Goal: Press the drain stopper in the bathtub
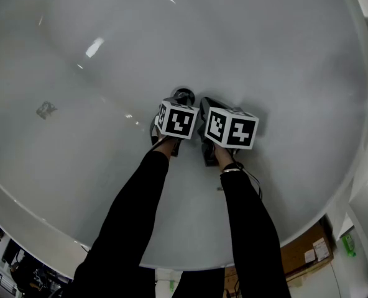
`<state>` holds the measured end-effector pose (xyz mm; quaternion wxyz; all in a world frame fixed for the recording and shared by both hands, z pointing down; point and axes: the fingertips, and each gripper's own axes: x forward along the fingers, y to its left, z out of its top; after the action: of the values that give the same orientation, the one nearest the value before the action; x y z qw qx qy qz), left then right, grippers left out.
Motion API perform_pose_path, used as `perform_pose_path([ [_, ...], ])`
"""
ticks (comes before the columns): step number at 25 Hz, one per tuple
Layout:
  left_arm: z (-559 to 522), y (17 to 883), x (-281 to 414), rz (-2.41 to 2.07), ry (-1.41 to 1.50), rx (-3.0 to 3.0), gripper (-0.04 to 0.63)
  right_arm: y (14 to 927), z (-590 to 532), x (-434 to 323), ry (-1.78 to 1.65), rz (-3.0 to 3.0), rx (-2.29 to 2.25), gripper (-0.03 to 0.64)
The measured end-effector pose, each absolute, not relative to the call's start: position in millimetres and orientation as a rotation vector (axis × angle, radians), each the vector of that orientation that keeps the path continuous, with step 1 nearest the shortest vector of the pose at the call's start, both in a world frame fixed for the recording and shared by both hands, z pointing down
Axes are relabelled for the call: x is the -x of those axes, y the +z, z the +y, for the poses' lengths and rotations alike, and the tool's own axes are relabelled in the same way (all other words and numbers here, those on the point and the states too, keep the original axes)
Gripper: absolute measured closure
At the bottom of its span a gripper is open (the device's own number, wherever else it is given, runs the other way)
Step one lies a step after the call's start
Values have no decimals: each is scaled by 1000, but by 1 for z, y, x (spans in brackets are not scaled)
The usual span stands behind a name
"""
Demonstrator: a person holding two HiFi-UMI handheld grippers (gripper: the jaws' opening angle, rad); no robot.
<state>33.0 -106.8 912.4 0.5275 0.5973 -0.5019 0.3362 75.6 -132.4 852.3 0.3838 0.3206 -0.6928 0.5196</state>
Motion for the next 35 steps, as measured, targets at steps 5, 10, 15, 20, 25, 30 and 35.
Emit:
perform_pose_path([
  [5, -107, 907, -33, -1198, 815, -1467, 595, 850, -133, -75, 1296, -1775, -817, 624],
  [10, -106, 899, -33, -1198, 810, -1494, 595, 846, -127, -77, 1278, -1770, -810, 624],
  [15, -106, 899, -33, -1199, 807, -1493, 595, 841, -129, -77, 1291, -1787, -832, 624],
  [20, -105, 899, -33, -1185, 834, -1527, 595, 840, -128, -77, 1293, -1787, -838, 624],
  [25, -109, 891, -30, -1183, 819, -1518, 595, 834, -125, -81, 1283, -1779, -839, 624],
  [30, -114, 877, -23, -1184, 839, -1548, 595, 826, -124, -85, 1261, -1768, -846, 623],
  [35, -116, 855, -17, -1192, 830, -1564, 595, 809, -121, -87, 1261, -1763, -868, 623],
])
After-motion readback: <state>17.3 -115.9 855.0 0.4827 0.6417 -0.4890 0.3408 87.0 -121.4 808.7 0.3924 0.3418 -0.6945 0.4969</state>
